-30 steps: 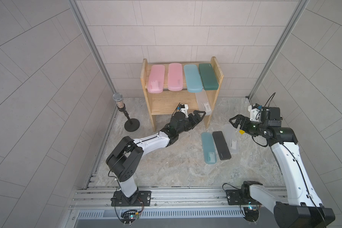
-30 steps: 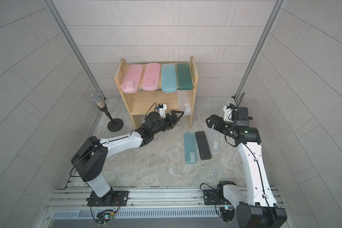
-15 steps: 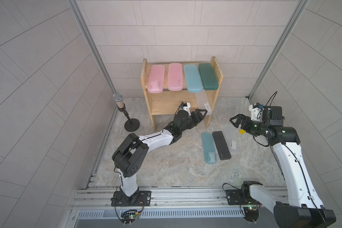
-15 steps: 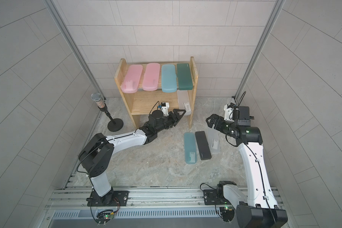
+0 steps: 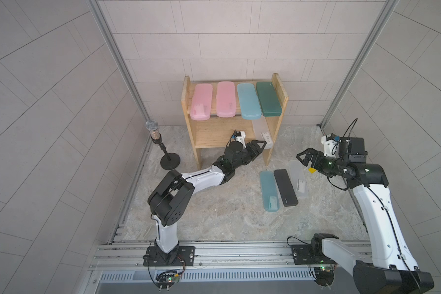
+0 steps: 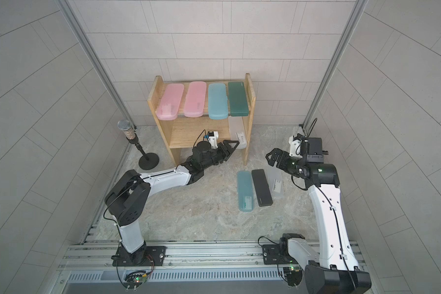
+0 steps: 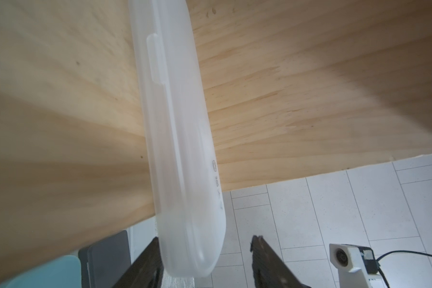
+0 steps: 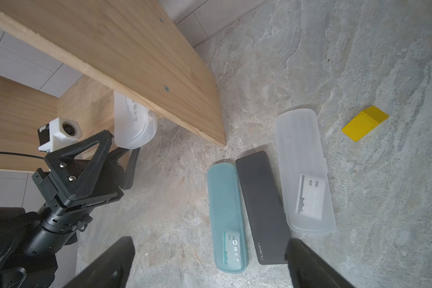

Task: Remove the pencil cases from the shelf
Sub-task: Pick up the pencil case from the shelf.

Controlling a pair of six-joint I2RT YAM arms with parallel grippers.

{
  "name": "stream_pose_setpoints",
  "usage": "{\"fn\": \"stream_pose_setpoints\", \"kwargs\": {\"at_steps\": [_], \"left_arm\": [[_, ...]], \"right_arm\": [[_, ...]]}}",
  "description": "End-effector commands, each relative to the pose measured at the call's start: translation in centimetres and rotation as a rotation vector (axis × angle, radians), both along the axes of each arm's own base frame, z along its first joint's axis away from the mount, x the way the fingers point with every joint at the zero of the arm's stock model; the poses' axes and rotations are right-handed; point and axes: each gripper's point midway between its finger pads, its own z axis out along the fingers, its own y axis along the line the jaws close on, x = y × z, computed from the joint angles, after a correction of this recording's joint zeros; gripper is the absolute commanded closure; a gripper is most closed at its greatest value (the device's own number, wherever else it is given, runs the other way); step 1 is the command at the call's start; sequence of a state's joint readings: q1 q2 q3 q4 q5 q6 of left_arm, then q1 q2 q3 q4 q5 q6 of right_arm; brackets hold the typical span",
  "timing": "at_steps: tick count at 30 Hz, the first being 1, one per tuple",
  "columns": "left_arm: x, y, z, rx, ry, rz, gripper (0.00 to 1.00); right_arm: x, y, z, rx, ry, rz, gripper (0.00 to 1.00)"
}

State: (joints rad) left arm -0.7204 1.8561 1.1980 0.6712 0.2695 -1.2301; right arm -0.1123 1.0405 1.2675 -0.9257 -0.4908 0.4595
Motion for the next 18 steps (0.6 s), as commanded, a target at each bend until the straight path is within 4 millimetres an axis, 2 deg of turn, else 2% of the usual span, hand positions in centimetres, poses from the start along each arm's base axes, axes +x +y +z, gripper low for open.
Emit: {"fn": "stream_pose_setpoints", "kwargs": {"at_steps": [1, 8, 12, 15, 18], "left_arm": [[0.7, -0.4, 1.1, -0.044, -0.037, -0.005, 0.46], [1.1, 0.0, 1.6, -0.056, -0.049, -0.008, 0.72], [0.6, 0.6, 1.9, -0.028, -0.068, -0.018, 0.93], [-0.3, 1.6, 1.5, 0.005, -0.064, -0.036, 0.97], [-1.6, 3.8, 1.0, 0.048, -0.076, -0.025, 1.0]], "right_arm": [[-0.9, 0.0, 0.0, -0.002, -0.002, -0.007, 0.0], [-1.7, 0.1, 0.1, 0.027, -0.017, -0.04, 0.0], [-1.6, 0.1, 1.0, 0.036, -0.044, -0.047, 0.0], [-1.6, 0.4, 1.7, 0.033, -0.047, -0.037, 0.0], [-1.4, 1.3, 2.6, 0.019, -0.051, -0.004, 0.0]]}}
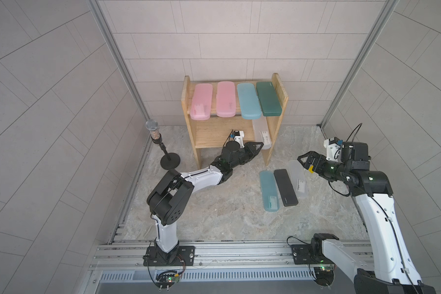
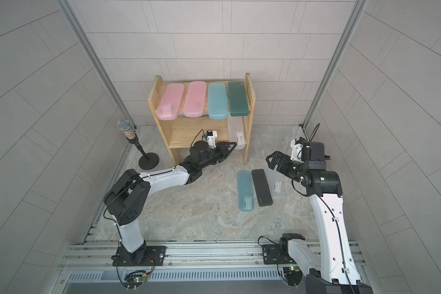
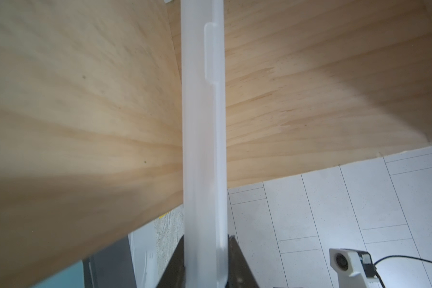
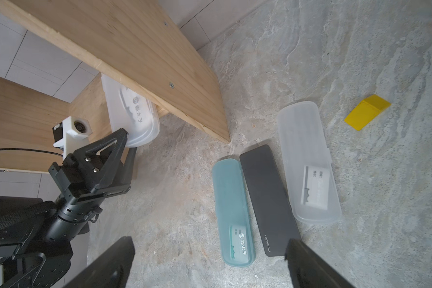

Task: Remove the pencil cases from the shelf
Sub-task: Pick up the pencil case from the shelf, then place the pencil case at the center of the board.

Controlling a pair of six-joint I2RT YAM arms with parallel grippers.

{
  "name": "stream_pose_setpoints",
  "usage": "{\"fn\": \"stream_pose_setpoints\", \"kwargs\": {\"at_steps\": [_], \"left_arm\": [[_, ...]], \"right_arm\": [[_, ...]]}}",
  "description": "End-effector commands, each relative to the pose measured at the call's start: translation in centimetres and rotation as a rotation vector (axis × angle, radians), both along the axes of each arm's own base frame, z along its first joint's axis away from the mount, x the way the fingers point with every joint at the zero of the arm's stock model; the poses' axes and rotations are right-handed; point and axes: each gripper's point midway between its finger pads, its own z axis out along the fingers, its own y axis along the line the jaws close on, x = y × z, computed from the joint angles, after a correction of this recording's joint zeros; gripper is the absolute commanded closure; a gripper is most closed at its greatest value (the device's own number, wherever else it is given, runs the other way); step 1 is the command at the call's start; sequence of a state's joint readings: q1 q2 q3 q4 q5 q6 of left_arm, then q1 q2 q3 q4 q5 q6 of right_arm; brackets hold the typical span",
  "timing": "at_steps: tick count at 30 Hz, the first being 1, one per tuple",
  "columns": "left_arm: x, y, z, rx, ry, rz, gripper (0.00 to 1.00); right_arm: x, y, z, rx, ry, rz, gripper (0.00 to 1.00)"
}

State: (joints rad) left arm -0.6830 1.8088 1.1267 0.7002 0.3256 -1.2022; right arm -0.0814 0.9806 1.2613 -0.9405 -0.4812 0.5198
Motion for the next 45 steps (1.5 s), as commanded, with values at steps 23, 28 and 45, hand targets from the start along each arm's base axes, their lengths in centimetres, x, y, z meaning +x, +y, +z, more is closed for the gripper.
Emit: {"fn": "stream_pose_setpoints", "kwargs": {"at_steps": [23, 28, 45], "left_arm": [[-17.3, 15.0, 0.0, 0.355, -0.308, -0.079, 1.0], [-17.4, 15.6, 1.0, 0.335, -0.316, -0.05, 1.0], [-18.2, 16.2, 2.4, 0.316, -0.338, -0.037, 1.0]], "right_arm": [[4.9, 21.4, 4.4, 0.133, -0.215, 0.278, 0.0], [5.6, 24.7, 3.5, 0.13, -0.201, 0.303, 0.0], [6.2, 28.7, 1.6, 0.066, -0.178, 0.373, 0.0]]}}
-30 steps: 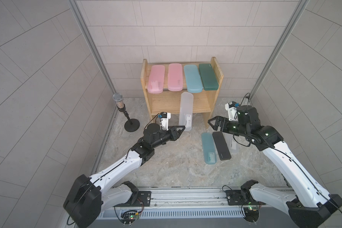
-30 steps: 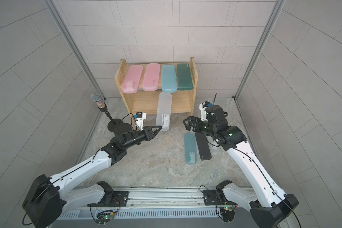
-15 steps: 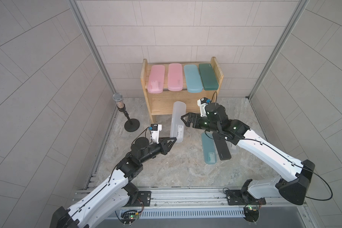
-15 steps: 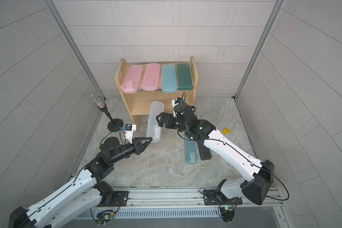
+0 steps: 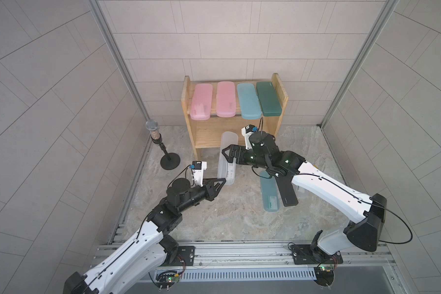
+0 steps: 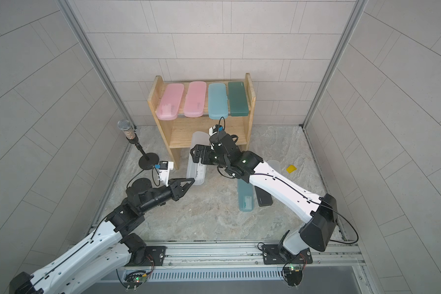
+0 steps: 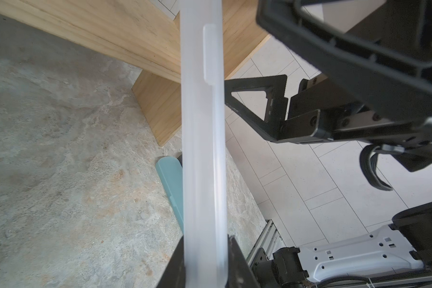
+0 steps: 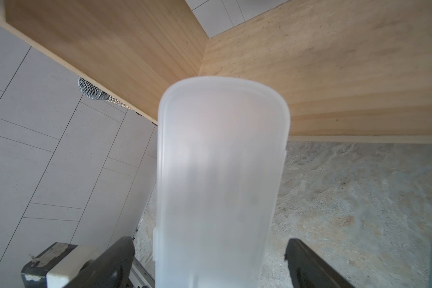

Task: Remove the pencil cases from the shelf
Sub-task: Place the pencil case at the center of the board.

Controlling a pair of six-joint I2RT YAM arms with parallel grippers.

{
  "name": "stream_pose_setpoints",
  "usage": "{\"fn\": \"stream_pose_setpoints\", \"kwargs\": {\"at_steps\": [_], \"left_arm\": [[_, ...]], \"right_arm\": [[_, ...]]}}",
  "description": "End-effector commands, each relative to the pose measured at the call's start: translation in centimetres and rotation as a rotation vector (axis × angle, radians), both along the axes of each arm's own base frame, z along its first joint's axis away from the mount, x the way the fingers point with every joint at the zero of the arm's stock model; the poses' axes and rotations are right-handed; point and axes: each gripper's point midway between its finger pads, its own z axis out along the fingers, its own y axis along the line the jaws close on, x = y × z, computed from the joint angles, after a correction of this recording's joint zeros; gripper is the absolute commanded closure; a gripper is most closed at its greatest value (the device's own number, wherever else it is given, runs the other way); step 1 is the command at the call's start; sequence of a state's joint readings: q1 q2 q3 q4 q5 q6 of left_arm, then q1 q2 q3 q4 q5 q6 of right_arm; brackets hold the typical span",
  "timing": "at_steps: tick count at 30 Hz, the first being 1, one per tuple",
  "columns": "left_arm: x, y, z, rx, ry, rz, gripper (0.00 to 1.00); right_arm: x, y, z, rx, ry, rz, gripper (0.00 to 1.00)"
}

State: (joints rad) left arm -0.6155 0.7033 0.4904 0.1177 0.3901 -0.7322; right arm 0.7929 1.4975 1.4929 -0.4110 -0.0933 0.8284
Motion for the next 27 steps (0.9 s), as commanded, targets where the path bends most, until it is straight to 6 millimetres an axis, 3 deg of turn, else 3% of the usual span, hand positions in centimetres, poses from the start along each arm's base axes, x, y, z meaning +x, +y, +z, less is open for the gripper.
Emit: {"fn": "stream_pose_setpoints", "kwargs": {"at_steps": [1, 15, 20, 22, 24, 27], "left_arm": [[0.0, 0.1, 2.1, -0.025, -0.06, 0.005, 1.0], [0.1, 0.3, 2.4, -0.048, -0.049, 0.023, 1.0], [0.0, 0.7, 2.2, -0.039, -0.044, 0.036, 0.99], [0.0, 0.8, 2.0, -0.032, -0.04, 0.041, 0.75], [0.0, 1.1, 1.7, -0.019, -0.031, 0.054, 0.45], [0.1, 1.5, 1.4, 0.0, -0.027, 0.077, 0.22]], "right_arm": [[0.4, 0.3, -0.3, -0.014, -0.013, -0.004, 0.0], [0.5, 2.7, -1.6, -0.028, 0.019, 0.039, 0.0], [0.5, 2.7, -2.1, -0.049, 0.03, 0.035, 0.18], [0.5, 2.2, -2.2, -0.068, 0.027, 0.024, 0.23], [0.3, 1.5, -2.3, -0.084, 0.021, 0.018, 0.3], [-0.4, 0.5, -3.0, -0.118, 0.026, 0.023, 0.33]]}}
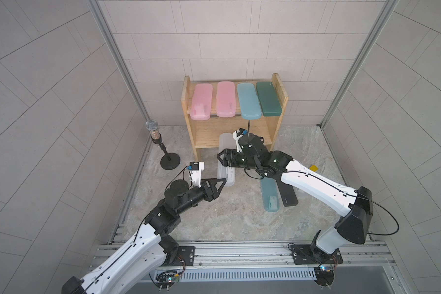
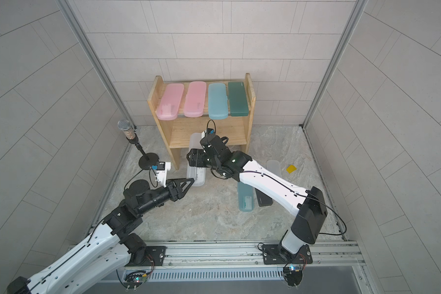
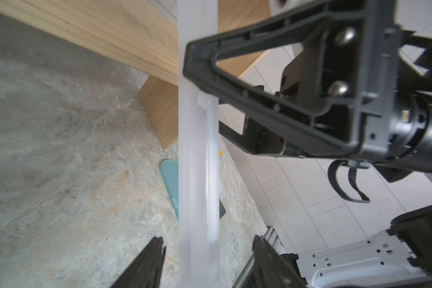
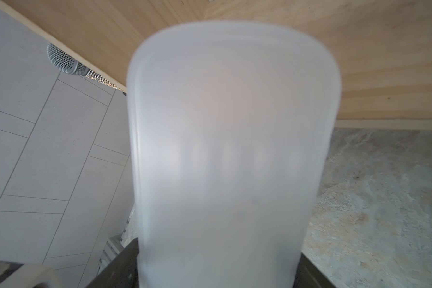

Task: Remove the pencil cases from the shelf
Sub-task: Place the pencil case at the center of the board.

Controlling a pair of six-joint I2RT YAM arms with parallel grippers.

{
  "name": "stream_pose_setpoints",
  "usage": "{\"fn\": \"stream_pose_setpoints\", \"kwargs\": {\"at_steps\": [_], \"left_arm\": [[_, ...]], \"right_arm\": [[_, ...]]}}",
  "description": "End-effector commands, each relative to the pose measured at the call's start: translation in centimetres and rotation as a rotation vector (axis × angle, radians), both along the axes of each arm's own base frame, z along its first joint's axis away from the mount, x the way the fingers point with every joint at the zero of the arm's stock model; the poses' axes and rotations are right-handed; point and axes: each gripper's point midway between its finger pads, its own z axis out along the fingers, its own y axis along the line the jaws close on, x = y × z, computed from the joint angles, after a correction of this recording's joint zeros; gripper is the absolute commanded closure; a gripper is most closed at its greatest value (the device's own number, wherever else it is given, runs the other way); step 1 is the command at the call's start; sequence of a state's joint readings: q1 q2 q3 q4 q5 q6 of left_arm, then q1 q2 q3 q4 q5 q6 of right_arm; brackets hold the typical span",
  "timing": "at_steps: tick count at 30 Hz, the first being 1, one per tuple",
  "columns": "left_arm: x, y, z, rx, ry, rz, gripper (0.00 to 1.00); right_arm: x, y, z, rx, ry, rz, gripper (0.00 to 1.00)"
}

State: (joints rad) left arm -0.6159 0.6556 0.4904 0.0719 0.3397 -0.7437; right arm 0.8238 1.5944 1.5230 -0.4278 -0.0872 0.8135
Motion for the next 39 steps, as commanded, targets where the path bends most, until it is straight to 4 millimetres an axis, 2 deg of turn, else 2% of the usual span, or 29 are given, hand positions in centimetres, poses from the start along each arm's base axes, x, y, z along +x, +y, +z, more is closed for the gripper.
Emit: {"fn": "stream_pose_setpoints", "kwargs": {"at_steps": [1, 4, 9, 15, 20, 25, 29, 32, 37, 39], "left_arm": [[0.1, 0.6, 1.1, 0.005, -0.028, 0.034, 0.19], [0.3, 1.3, 0.6, 0.024, -0.013, 0.069, 0.13], [0.5, 1.7, 0.0, 0.055, -0.018, 0.089, 0.11], [0.6, 1.9, -0.5, 0.056, -0.003, 0.101, 0.11], [0.8, 1.9, -0.7, 0.061, 0.004, 0.112, 0.11], [0.9, 1.3, 0.5, 0.058, 0.01, 0.082, 0.11], [1.2, 2.0, -1.3, 0.089, 0.034, 0.123, 0.11], [1.4, 2.4, -1.4, 0.061, 0.04, 0.156, 0.1], [1.6, 2.9, -1.3, 0.053, 0.037, 0.19, 0.1], [1.6, 3.0, -1.5, 0.052, 0.041, 0.195, 0.1]], "right_arm": [[-1.0, -2.3, -0.1, -0.068, -0.014, -0.009, 0.33], [-2.3, -4.6, -2.4, -0.13, 0.028, -0.018, 0.32], [-5.0, -8.6, -7.2, -0.227, 0.121, -0.027, 0.32], [-7.3, -11.1, -12.1, -0.284, 0.229, -0.025, 0.31], [-6.9, -11.2, -14.5, -0.323, 0.29, -0.006, 0.3], [-5.8, -10.1, -15.2, -0.355, 0.318, 0.028, 0.3], [-4.6, -10.2, -16.4, -0.391, 0.321, 0.011, 0.29], [-4.1, -10.2, -17.6, -0.413, 0.339, 0.026, 0.29], [-3.6, -10.8, -20.9, -0.456, 0.402, 0.056, 0.29], [-3.2, -10.9, -21.5, -0.459, 0.407, 0.058, 0.29]]}}
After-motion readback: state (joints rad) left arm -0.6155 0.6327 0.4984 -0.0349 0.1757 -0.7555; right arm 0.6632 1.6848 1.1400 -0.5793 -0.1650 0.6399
